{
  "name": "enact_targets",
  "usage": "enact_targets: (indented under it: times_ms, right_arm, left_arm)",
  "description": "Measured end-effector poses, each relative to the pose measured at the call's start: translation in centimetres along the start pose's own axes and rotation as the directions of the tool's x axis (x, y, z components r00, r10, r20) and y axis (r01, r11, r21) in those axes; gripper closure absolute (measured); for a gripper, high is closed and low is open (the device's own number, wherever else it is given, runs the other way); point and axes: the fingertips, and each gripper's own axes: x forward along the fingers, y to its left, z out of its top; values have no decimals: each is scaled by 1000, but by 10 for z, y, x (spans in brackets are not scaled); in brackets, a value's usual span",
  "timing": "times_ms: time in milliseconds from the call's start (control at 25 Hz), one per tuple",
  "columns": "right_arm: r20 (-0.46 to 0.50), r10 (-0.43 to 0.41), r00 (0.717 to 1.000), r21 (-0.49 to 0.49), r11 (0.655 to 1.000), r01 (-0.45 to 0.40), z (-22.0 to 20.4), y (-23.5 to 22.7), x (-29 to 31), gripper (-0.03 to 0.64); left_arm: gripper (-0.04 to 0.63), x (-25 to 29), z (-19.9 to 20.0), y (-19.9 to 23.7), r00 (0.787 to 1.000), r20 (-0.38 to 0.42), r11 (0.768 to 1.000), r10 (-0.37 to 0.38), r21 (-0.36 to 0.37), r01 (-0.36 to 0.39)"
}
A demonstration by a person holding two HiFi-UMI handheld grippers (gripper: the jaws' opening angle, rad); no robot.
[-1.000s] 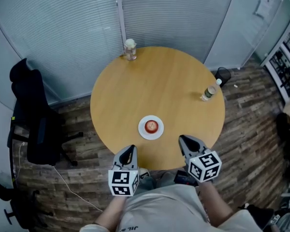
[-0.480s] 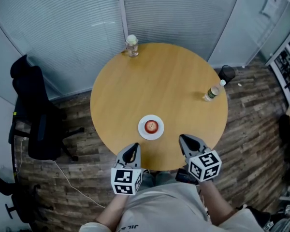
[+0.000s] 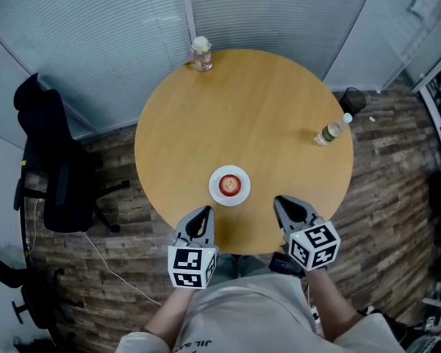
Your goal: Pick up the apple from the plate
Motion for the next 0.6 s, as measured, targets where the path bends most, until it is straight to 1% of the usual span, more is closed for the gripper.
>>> enact_targets:
  times_ms: [400,600]
  right_arm:
    - [-40,20,999,8,1000,-19,-8,-8,18,584]
    - [-41,20,999,23,1000,-19,-6,-14,27,584]
  left_arm:
    - [592,25,-1,6,1000,-19,1000,1,6,-1]
    - [592,38,-3,12,999,-29,1000,15,9,-14]
